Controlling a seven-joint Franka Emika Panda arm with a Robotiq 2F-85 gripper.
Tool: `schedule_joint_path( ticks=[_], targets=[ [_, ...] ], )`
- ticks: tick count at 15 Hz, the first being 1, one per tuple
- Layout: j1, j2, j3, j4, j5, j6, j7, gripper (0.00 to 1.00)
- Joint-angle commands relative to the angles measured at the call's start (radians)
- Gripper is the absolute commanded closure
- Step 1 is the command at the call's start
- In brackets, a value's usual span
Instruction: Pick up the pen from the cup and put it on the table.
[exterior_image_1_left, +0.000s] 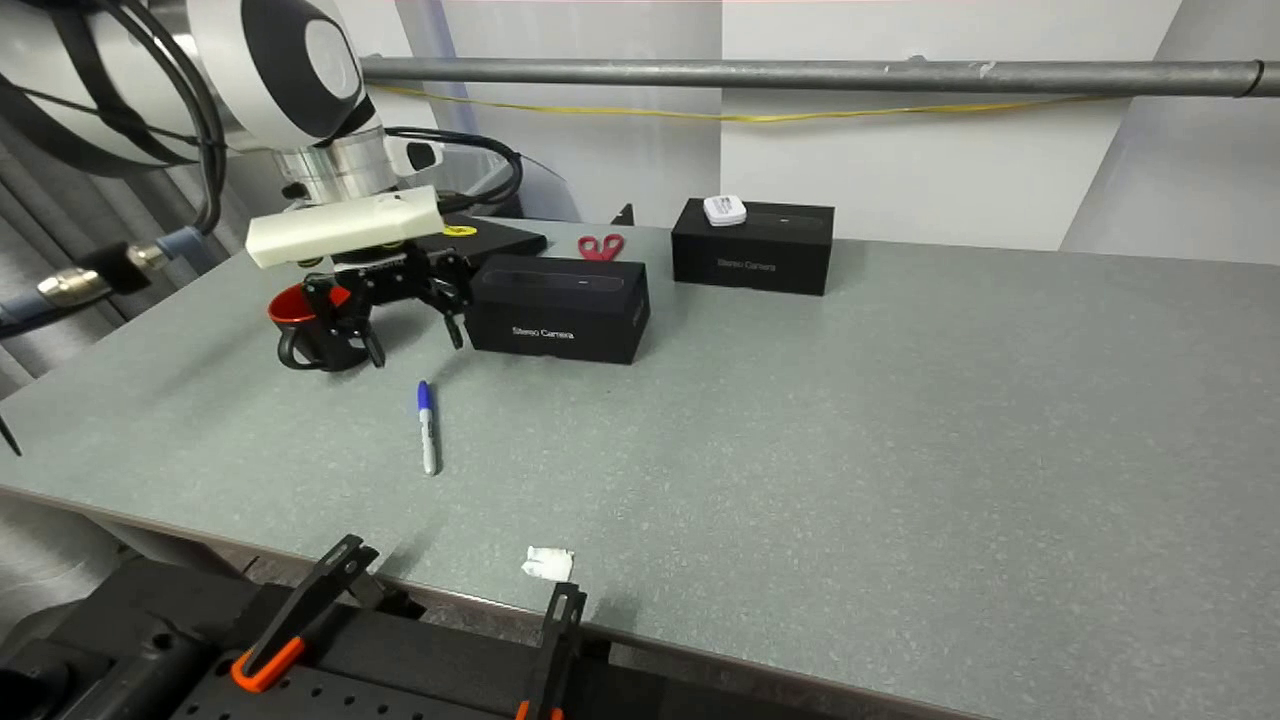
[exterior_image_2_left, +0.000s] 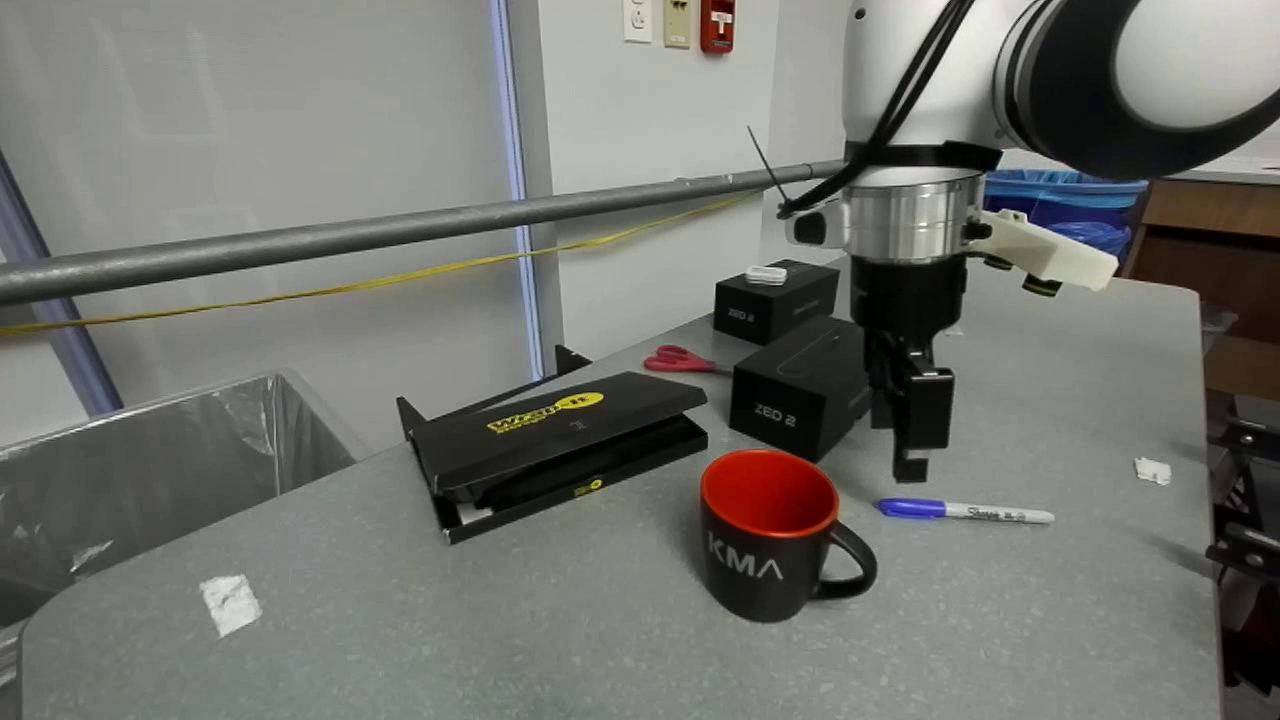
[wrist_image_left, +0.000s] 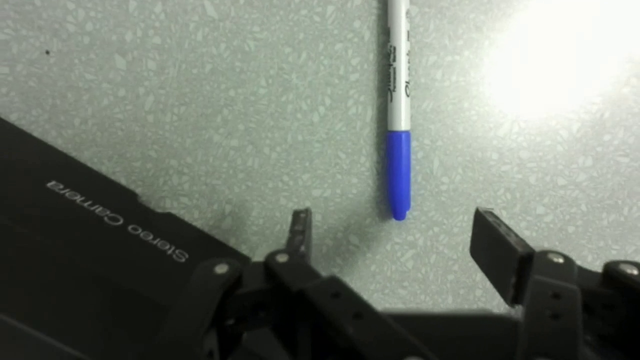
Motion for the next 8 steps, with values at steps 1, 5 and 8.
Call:
schedule_joint_path(
  ticks=[1, 5, 8],
  targets=[
    [0.005, -0.023, 0.002, 0.008, 0.003, -0.016, 0.021, 0.0],
    [-0.002, -0.012, 0.002, 0.006, 0.002, -0.002, 0.0, 0.0],
    [-0.002, -0.015, 0.002, 0.007, 0.003, -0.002, 0.0, 0.0]
  ],
)
